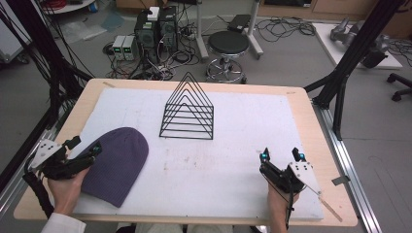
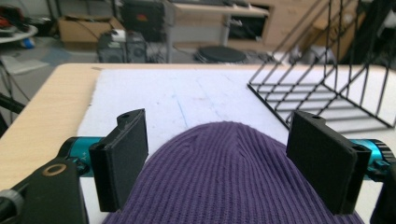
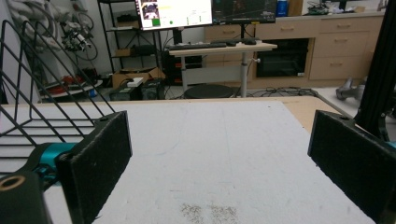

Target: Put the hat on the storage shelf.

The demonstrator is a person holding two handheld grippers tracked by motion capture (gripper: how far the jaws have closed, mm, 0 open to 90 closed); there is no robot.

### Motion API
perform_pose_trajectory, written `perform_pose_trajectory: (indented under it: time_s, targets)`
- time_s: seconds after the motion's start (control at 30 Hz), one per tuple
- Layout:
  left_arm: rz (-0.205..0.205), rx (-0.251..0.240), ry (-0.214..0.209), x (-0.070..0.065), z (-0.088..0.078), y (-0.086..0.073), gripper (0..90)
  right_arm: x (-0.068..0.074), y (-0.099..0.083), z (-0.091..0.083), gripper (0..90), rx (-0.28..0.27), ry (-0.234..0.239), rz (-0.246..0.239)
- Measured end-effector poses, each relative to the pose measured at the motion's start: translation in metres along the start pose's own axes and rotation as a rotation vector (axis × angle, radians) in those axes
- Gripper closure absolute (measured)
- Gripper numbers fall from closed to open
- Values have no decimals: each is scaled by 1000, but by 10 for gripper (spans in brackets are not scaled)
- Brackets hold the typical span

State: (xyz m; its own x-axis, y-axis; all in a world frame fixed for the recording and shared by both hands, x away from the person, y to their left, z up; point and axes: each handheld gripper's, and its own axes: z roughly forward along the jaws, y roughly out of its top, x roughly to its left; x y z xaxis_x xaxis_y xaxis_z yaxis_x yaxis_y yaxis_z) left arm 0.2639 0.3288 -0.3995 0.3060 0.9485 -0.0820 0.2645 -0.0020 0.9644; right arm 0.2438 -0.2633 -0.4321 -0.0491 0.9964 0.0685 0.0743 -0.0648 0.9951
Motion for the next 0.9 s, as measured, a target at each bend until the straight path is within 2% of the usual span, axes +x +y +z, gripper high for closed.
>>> perform_pose_trajectory:
  time_s: [0.03, 0.07, 0.1, 0.13, 0.3, 0.37, 0.5, 0.63, 0.67, 0.7, 0.77, 0.9]
  targets:
    - [0, 0, 0, 0, 0, 0, 209, 0, 0, 0, 55, 0, 0, 0]
    - [37, 30, -13, -1, 3, 7, 209, 1, 0, 1, 55, 5, 5, -3]
    - [37, 30, -13, -1, 3, 7, 209, 1, 0, 1, 55, 6, 5, -2]
    - [66, 72, -34, 0, 9, 14, 208, 1, 0, 2, 55, 3, 6, -3]
    - [53, 165, -127, 7, 27, 32, 207, 1, 0, 2, 55, 3, 4, 5]
    - [59, 174, -129, 8, 29, 35, 200, 2, 0, 2, 55, 2, 7, -2]
    - [99, 234, -132, 10, 39, 49, 172, 2, 1, 2, 55, 0, 12, -2]
    - [119, 286, -164, 12, 47, 61, 172, 2, 0, 3, 55, 8, 35, 1]
    - [133, 317, -181, 12, 52, 66, 172, 3, 0, 4, 55, 16, 45, 3]
    - [133, 317, -181, 12, 52, 66, 172, 3, 0, 4, 55, 17, 49, 2]
    - [162, 369, -196, 10, 58, 73, 173, 3, 0, 4, 55, 18, 53, 5]
    - [173, 405, -217, 7, 67, 78, 174, 3, 0, 5, 55, 24, 59, 8]
